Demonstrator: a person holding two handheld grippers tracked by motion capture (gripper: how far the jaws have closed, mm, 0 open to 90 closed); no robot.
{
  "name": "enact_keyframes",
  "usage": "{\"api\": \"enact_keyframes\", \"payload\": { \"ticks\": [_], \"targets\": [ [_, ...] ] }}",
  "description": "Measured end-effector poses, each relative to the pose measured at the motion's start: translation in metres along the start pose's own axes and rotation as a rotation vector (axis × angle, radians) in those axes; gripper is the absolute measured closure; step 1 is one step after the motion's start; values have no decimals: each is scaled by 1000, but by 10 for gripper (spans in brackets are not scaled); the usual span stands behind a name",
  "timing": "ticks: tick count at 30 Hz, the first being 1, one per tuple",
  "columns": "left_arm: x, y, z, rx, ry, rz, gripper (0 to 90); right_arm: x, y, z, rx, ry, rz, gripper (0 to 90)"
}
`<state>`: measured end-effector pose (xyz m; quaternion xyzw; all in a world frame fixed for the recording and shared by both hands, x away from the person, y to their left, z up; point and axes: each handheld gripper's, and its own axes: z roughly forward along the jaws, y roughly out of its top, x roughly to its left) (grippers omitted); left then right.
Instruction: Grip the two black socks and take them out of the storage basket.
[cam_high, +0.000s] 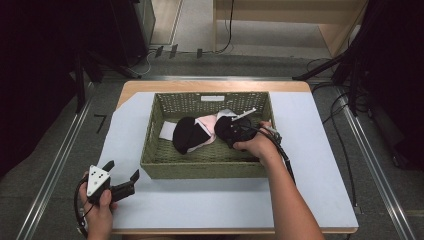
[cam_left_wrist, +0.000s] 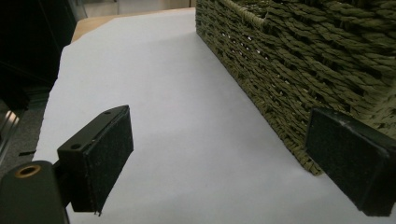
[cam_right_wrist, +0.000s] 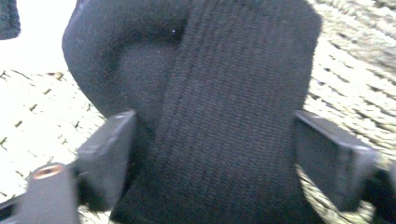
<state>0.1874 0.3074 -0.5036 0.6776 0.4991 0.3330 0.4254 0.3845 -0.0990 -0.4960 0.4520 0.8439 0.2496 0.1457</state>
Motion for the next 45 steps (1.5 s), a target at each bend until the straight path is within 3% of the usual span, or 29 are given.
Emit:
{"api": "enact_keyframes", "payload": {
  "ticks": [4, 7, 10, 12, 13, 17, 21, 29, 34, 36, 39, 45],
  "targets": [
    [0, 0, 0, -2, 0, 2, 92, -2, 2, -9, -34, -35, -12, 586],
    [0, 0, 0, 0, 0, 2, 92, 1, 4, -12, -53, -27, -37, 694],
    [0, 0, 0, -4, 0, 1, 92, 1, 6, -17, -79, -26, -24, 759],
    [0, 0, 0, -4, 0, 1, 92, 0, 8, -20, -104, -32, -24, 764],
    [0, 0, 0, -2, -2, 1, 92, 0, 9, -25, -164, -48, -10, 771],
    [0, 0, 0, -4, 0, 2, 92, 0, 11, -36, -264, -91, 19, 776],
    [0, 0, 0, -4, 0, 2, 92, -1, 11, -44, -354, -90, 49, 776],
    [0, 0, 0, -1, 0, 0, 92, 3, 13, -56, -506, -85, 44, 764],
    [0, 0, 0, 0, -2, -1, 93, 4, 13, -57, -528, -67, 39, 725],
    [0, 0, 0, -1, 0, -3, 92, 3, 13, -58, -539, -48, 58, 716],
    [0, 0, 0, -2, 0, -4, 92, 0, 13, -56, -515, 42, 106, 734],
    [0, 0, 0, 0, 0, -10, 92, 4, 14, -60, -549, 93, 106, 702]
  ]
}}
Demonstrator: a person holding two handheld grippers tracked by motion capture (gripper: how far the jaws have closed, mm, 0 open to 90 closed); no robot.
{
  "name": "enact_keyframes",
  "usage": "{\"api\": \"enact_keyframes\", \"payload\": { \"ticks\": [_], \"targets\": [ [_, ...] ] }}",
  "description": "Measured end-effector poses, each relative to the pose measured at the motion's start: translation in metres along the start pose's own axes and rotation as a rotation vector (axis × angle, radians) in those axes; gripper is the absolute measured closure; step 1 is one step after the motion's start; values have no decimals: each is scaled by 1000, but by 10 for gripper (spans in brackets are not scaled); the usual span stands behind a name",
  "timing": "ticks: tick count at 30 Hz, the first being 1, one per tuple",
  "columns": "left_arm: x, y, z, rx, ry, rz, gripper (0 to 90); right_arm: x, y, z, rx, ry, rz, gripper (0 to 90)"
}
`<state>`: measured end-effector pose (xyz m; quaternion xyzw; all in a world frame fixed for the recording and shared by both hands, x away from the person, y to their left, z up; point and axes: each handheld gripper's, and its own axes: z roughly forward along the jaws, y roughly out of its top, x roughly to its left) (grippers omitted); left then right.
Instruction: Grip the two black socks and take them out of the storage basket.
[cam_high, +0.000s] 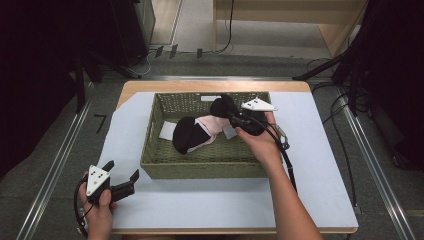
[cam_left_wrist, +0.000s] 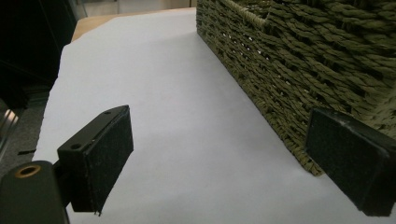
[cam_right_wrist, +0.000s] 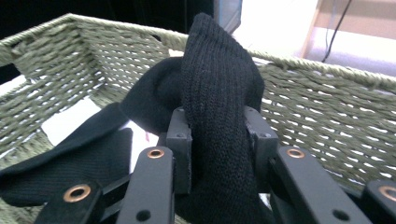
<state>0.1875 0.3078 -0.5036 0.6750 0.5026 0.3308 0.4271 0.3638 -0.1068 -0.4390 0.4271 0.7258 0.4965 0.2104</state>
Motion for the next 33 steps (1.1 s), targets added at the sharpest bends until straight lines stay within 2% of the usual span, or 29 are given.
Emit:
{"api": "enact_keyframes", "payload": {
  "ticks": [2, 4, 6, 7, 10, 13, 18, 20, 24, 27, 28, 30, 33],
  "targets": [
    [0, 0, 0, 0, 0, 0, 92, 0, 0, -1, 9, 37, 11, 720],
    [0, 0, 0, 0, 0, 0, 92, 2, 1, -2, -5, 88, 29, 699],
    [0, 0, 0, -1, 1, 0, 92, 4, 2, -3, -13, 97, 14, 712],
    [0, 0, 0, 0, 1, 0, 92, 5, 1, -3, -4, 94, 3, 770],
    [0, 0, 0, -1, 1, 0, 92, 4, 0, -2, 31, 59, -30, 793],
    [0, 0, 0, -1, 1, 0, 92, 4, 2, -4, 4, 46, -29, 801],
    [0, 0, 0, -1, 0, 0, 92, 4, 4, -11, -66, -18, -55, 801],
    [0, 0, 0, -5, -2, 1, 92, 3, 6, -14, -112, -29, -44, 802],
    [1, 0, 0, -5, -2, -3, 92, -6, 8, -24, -200, -69, 34, 804],
    [1, 0, 0, -5, -4, -3, 92, -10, 9, -29, -237, -81, 60, 805],
    [1, 0, 0, -5, -5, -3, 92, -10, 9, -29, -237, -81, 60, 805],
    [1, 0, 0, -2, -5, 0, 92, -10, 13, -35, -277, -99, 57, 805],
    [1, 0, 0, -3, -3, -1, 93, -14, 16, -42, -305, -109, 63, 805]
  ]
}}
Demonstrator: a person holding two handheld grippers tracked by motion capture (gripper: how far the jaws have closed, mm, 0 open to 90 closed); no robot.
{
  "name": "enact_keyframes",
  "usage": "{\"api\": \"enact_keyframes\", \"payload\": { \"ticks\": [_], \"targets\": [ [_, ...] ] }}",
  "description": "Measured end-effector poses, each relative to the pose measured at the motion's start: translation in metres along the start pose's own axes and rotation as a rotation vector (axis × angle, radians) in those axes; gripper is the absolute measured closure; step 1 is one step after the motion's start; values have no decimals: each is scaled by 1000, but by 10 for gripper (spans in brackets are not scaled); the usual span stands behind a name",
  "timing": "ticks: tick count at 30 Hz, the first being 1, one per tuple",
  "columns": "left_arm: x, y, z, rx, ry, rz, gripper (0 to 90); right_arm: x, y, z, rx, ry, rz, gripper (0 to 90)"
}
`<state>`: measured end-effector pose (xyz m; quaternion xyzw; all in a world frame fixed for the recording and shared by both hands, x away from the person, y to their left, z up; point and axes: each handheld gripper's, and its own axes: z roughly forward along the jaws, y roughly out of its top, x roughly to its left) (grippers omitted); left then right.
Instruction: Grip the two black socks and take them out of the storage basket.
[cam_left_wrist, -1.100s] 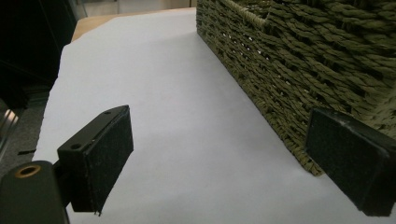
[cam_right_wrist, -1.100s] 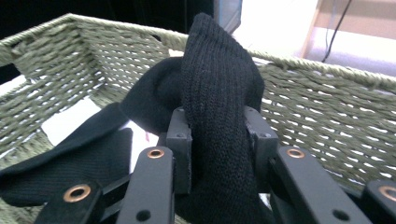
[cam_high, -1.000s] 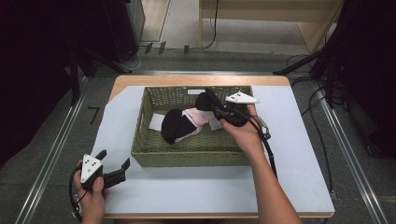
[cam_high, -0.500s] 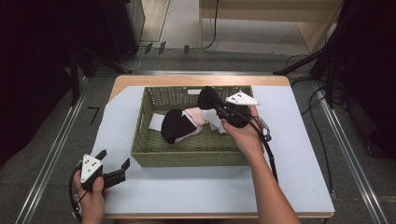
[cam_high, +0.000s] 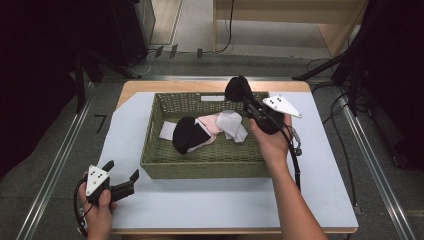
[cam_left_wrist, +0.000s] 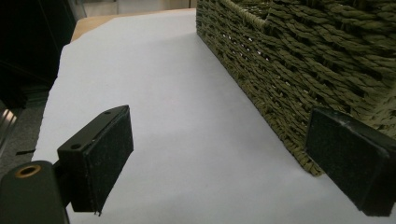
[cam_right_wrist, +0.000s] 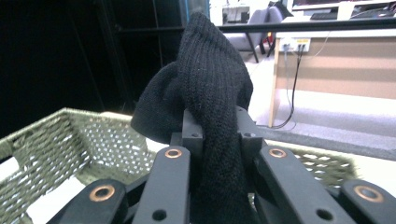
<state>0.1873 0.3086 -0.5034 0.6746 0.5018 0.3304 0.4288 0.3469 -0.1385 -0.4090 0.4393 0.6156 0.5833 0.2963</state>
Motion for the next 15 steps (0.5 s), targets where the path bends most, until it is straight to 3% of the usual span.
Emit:
{"api": "enact_keyframes", "payload": {
  "ticks": [5, 9, 11, 15],
  "targets": [
    [0, 0, 0, -1, 0, 1, 92, -13, 9, -13, -40, -40, 9, 805],
    [0, 0, 0, -1, 0, 4, 92, -36, 19, -33, -83, -90, 28, 805],
    [0, 0, 0, -1, 1, 5, 92, -42, 19, -37, -88, -102, 25, 805],
    [0, 0, 0, -1, 2, 7, 92, -66, 16, -53, -87, -159, 42, 805]
  ]
}}
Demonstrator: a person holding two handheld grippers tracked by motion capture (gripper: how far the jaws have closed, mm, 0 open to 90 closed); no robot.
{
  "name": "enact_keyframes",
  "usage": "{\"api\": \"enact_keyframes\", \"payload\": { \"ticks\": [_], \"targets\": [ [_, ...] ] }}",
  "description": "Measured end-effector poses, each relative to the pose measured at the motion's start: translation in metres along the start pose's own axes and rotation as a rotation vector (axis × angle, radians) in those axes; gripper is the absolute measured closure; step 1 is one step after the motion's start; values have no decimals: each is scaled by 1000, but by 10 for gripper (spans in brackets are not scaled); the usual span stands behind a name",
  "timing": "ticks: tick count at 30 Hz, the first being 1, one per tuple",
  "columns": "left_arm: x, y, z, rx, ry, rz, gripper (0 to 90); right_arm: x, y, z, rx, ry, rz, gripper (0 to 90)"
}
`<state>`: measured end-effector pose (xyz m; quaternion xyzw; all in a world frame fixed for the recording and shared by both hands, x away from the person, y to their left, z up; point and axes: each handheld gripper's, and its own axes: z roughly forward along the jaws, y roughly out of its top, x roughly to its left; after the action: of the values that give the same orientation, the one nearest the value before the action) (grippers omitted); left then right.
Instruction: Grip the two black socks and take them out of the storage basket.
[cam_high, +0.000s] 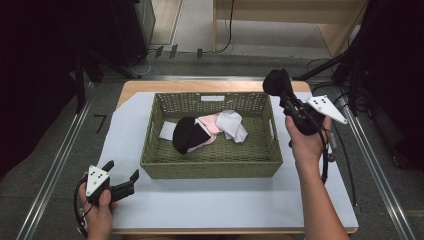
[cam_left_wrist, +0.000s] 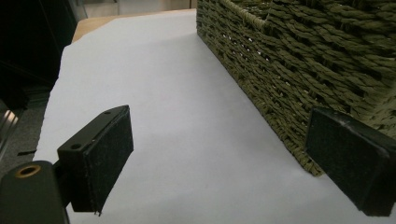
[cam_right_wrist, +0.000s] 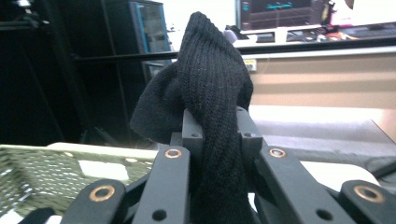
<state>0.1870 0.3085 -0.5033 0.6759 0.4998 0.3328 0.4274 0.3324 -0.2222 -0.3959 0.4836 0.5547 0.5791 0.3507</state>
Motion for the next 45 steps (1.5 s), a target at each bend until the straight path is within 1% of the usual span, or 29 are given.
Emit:
{"api": "enact_keyframes", "payload": {
  "ticks": [3, 4, 5, 6, 7, 8, 9, 10, 12, 13, 14, 15, 20, 23, 24, 25, 26, 27, 28, 29, 30, 32, 34, 38, 39, 40, 42, 43, 45],
  "targets": [
    [0, 0, 0, -1, 1, -1, 93, -14, -6, -5, 15, -30, 4, 805],
    [0, 0, 0, -1, 1, -1, 92, -14, -6, -5, 15, -30, 4, 805],
    [0, 0, 0, -2, 1, -1, 93, -22, -11, -7, 30, -50, 3, 805],
    [0, 0, 0, -2, 1, -1, 92, -22, -11, -7, 30, -50, 3, 805],
    [0, 0, 0, -2, 0, -1, 92, -30, -19, -8, 54, -67, 3, 804],
    [0, 0, 0, -2, 0, -1, 92, -30, -19, -8, 54, -67, 3, 804],
    [0, 0, 0, -2, 0, -1, 93, -38, -28, -9, 81, -88, 7, 804],
    [0, 0, 0, -2, 0, -1, 93, -38, -28, -9, 81, -88, 7, 804],
    [-1, 0, 0, -2, 2, -1, 92, -53, -45, -9, 124, -127, 25, 802],
    [-1, 0, 0, -2, 2, -1, 92, -53, -45, -9, 124, -127, 25, 802],
    [0, 0, 0, -2, 1, -1, 92, -63, -58, -10, 159, -153, 51, 802],
    [0, 0, 0, -1, 2, -1, 93, -67, -64, -10, 174, -168, 54, 802],
    [0, 0, 0, -3, 1, -1, 92, -83, -87, -13, 233, -223, 58, 798],
    [-1, 0, 0, -2, 2, -1, 92, -87, -94, -14, 252, -236, 61, 794],
    [-1, 0, 0, -2, 2, 0, 92, -88, -98, -14, 258, -237, 64, 777],
    [-1, 0, 0, -4, 3, -1, 92, -90, -103, -15, 287, -264, 39, 681],
    [-1, 0, 0, -3, 3, -1, 92, -91, -105, -15, 301, -270, 34, 613],
    [-1, 0, 0, -3, 3, -1, 93, -91, -105, -15, 301, -270, 34, 613],
    [-1, 0, 0, -5, 1, -1, 92, -93, -107, -16, 298, -246, 53, 452],
    [-1, 0, 0, -4, 1, -1, 93, -92, -107, -16, 294, -242, 51, 402],
    [-1, 0, 0, -4, 1, -1, 93, -92, -107, -16, 294, -242, 51, 402],
    [-1, 0, 0, -3, 3, -1, 93, -92, -105, -17, 278, -255, 43, 315],
    [-1, 0, 0, -3, 2, 0, 92, -92, -99, -20, 269, -287, 50, 252],
    [-1, 0, 0, -3, 3, 2, 93, -91, -90, -23, 243, -291, 79, 258],
    [-1, 0, 0, -3, 4, 4, 92, -88, -83, -24, 215, -284, 92, 282],
    [-1, 0, 0, -2, 4, 4, 92, -85, -79, -24, 192, -281, 80, 285],
    [-1, 0, 0, -3, 4, 4, 93, -81, -75, -24, 190, -275, 73, 281],
    [-1, 0, 0, -3, 3, 4, 93, -73, -67, -23, 176, -264, 48, 280],
    [-1, 0, 0, -3, 3, 3, 93, -65, -58, -21, 158, -254, 36, 279]
  ]
}}
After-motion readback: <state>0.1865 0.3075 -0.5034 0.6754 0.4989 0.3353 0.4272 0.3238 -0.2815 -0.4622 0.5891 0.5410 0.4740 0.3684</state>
